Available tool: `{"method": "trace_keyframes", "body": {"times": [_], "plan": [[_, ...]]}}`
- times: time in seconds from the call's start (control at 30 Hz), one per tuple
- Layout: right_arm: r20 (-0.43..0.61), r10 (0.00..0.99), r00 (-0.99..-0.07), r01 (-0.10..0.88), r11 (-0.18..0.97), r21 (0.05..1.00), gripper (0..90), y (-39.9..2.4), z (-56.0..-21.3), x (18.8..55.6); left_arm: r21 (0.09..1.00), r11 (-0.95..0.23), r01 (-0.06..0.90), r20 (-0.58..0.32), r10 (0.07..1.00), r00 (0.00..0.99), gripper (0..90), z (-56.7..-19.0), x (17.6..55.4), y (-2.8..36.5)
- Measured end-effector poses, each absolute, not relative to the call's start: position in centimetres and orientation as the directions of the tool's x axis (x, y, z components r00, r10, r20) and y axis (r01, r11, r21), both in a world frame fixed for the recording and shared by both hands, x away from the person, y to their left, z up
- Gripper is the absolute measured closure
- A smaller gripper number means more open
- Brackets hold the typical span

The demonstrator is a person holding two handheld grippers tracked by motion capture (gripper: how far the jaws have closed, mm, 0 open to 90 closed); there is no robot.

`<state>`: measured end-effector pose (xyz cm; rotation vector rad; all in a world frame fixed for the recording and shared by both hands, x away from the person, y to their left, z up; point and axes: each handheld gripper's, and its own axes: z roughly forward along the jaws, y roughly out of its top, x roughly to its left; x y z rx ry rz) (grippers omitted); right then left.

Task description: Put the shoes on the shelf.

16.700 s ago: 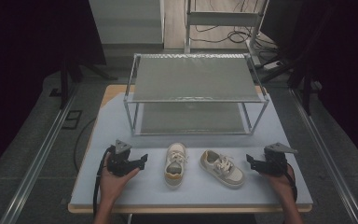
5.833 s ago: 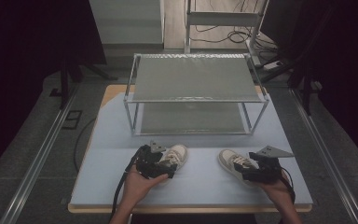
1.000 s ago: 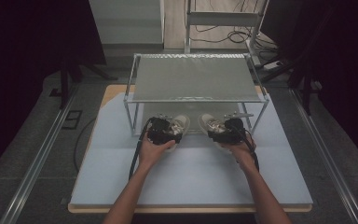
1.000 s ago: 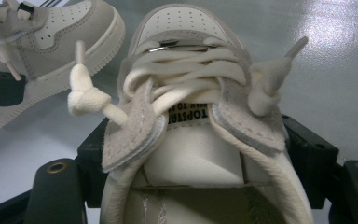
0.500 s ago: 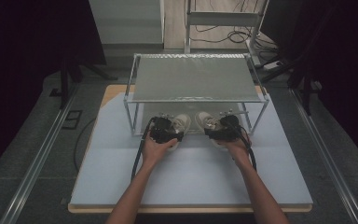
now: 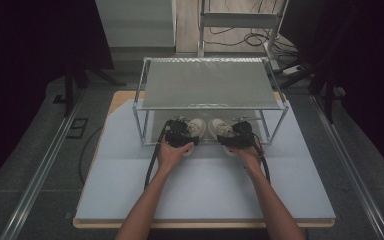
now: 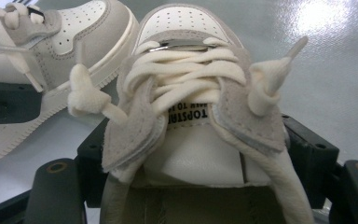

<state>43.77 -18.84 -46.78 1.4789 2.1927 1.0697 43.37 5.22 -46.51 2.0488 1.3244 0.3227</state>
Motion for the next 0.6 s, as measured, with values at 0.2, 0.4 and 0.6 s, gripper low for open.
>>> {"method": "trace_keyframes", "body": {"times": [0.2, 0.4, 0.6], "plan": [[0.161, 0.898, -0.409, 0.675, 0.180, 0.715, 26.0, -18.2, -46.8, 44.6, 0.650, -0.231, 0.724, -0.158, 0.891, 0.426, 27.1, -46.5, 44.0, 4.9], [0.174, 0.911, -0.374, 0.693, 0.149, 0.706, 25.7, -17.7, -47.5, 45.3, 0.641, -0.200, 0.741, -0.180, 0.899, 0.399, 27.5, -46.6, 44.3, 4.0], [0.177, 0.916, -0.361, 0.694, 0.137, 0.707, 24.6, -17.6, -47.7, 45.4, 0.642, -0.191, 0.742, -0.190, 0.899, 0.396, 27.2, -46.6, 44.1, 3.9]]}}
